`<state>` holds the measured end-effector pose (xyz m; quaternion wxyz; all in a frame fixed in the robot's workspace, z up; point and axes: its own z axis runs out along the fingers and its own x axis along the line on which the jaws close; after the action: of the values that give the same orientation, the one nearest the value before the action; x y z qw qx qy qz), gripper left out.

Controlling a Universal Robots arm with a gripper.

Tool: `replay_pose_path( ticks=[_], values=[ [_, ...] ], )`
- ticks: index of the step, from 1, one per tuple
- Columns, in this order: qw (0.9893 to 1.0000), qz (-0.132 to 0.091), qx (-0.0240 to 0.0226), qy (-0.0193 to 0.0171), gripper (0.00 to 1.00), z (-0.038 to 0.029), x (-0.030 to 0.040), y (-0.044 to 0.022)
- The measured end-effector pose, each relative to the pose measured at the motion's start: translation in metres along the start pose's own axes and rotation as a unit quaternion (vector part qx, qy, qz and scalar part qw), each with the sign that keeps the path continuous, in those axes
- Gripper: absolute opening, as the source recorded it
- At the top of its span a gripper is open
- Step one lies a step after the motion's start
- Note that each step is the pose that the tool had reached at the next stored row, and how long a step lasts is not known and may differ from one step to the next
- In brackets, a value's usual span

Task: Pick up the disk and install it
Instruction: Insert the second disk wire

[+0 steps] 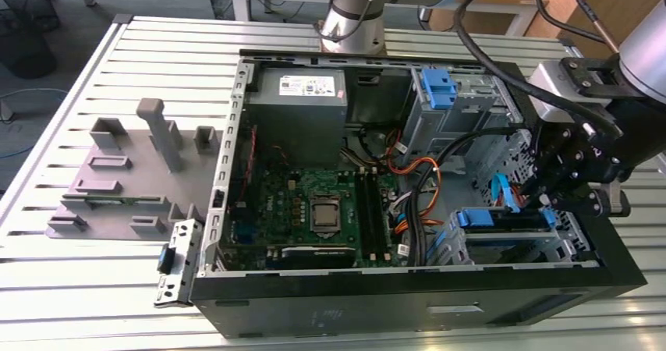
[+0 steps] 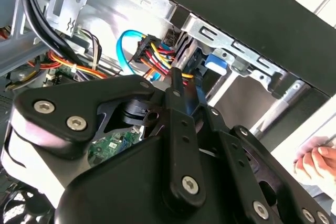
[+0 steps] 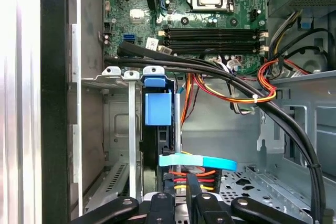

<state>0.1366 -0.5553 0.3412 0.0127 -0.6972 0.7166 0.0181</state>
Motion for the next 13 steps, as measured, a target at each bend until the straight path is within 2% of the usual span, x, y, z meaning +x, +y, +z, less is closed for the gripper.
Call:
replay_pose_path(
  ticks=[9, 13],
  values=[
    [1.0, 0.0, 0.0, 0.0002, 0.24, -0.0205, -0.0009, 0.0001],
    [1.0, 0.0, 0.0, 0.0, 0.24, -0.023, -0.001, 0.0002]
  ],
)
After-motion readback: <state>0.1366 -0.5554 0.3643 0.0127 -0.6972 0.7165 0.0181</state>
